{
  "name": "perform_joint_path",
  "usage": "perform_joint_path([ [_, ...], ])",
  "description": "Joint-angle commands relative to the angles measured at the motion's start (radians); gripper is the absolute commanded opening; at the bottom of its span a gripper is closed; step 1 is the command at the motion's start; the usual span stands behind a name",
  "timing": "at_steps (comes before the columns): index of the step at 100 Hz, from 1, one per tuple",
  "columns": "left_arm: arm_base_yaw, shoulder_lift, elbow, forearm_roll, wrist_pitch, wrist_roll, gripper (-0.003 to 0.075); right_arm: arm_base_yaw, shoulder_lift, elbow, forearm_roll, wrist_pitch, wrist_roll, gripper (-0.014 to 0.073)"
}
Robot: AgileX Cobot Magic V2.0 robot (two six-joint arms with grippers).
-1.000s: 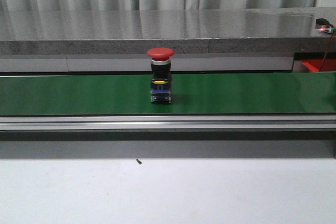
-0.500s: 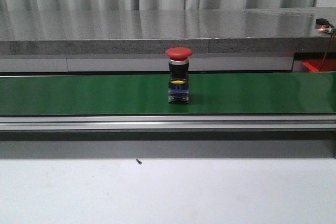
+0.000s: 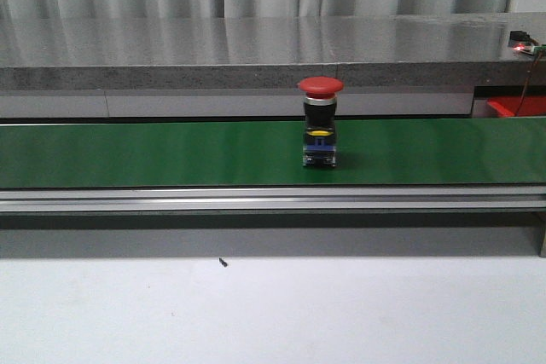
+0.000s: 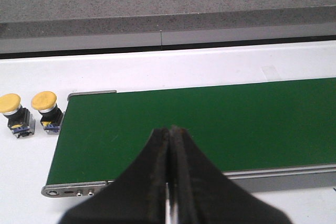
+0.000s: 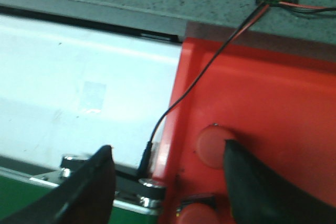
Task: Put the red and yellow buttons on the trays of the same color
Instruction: 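Grasp the second red button at the belt end with the right gripper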
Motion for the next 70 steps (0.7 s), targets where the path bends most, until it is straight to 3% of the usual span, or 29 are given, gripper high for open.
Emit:
perform_joint_path([
  [1, -0.005, 0.000, -0.028, -0.017, -0.070, -0.001, -0.0020, 0.019, -0.106, 0.001, 0.032, 0.018, -0.010, 0.0458],
  [70, -0.005, 0.000, -0.028, -0.015, -0.070, -0.001, -0.0020, 0.198, -0.584, 0.741, 0.028, -0.066, -0.064, 0.0458],
])
